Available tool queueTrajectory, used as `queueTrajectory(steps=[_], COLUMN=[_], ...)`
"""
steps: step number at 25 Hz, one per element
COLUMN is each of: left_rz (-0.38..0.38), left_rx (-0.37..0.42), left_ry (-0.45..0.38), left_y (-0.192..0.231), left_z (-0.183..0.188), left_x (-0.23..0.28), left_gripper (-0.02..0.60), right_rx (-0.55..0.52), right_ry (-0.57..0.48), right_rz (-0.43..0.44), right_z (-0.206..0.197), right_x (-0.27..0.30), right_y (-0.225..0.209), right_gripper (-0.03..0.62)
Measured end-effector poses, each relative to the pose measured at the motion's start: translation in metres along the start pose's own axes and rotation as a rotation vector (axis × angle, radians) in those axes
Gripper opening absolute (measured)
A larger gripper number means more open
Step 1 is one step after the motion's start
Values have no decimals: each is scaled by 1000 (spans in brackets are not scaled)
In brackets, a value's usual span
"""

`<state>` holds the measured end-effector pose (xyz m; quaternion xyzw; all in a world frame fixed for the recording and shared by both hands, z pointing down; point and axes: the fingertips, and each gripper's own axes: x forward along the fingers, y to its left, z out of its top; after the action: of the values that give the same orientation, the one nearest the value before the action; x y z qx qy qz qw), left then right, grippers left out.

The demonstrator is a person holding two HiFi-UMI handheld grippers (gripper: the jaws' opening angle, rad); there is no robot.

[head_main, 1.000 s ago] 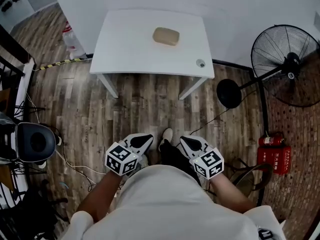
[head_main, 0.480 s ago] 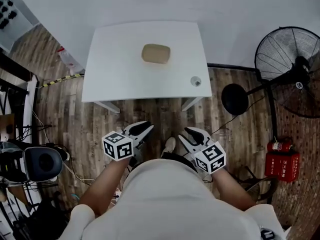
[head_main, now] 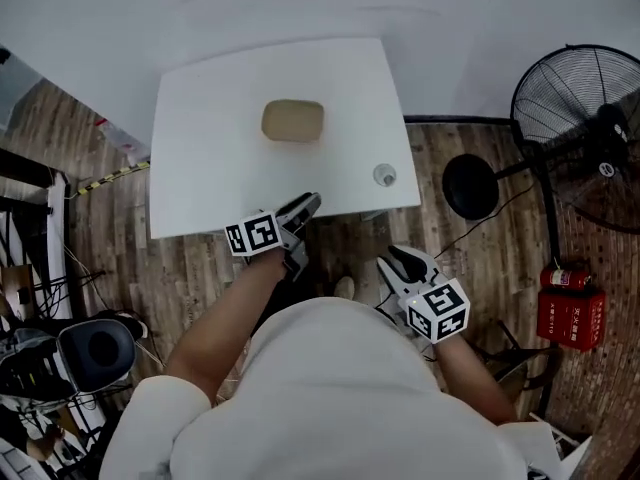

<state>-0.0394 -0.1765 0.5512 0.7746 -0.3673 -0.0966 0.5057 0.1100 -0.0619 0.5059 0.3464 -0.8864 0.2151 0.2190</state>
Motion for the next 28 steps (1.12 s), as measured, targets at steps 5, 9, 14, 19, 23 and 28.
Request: queueTrajectory(steps=[5, 9, 14, 19, 23, 28], left_rz=[-4, 15, 29, 46, 61, 37], left_rx=[-133, -208, -283, -334, -343, -355], left_ry=[-29, -24, -22, -8, -12, -27], left_y=[48, 82, 109, 124, 132, 129], left_z=[44, 66, 79, 81, 83, 90], left_x=[51, 80, 103, 113, 115, 118], left_gripper=[151, 179, 195, 195, 174, 77], right_rx=[83, 169, 226, 286, 304, 308], right_ry=[-20, -33, -27, -11, 4, 16], right_rz=[-157, -246, -323, -371, -384, -381], right_z=[18, 26, 26, 17, 12, 16], right_x=[-2, 1, 3, 4, 7, 12], right_y=[-31, -40, -39, -37, -37, -42], right_gripper=[116, 110, 106, 97, 94, 89])
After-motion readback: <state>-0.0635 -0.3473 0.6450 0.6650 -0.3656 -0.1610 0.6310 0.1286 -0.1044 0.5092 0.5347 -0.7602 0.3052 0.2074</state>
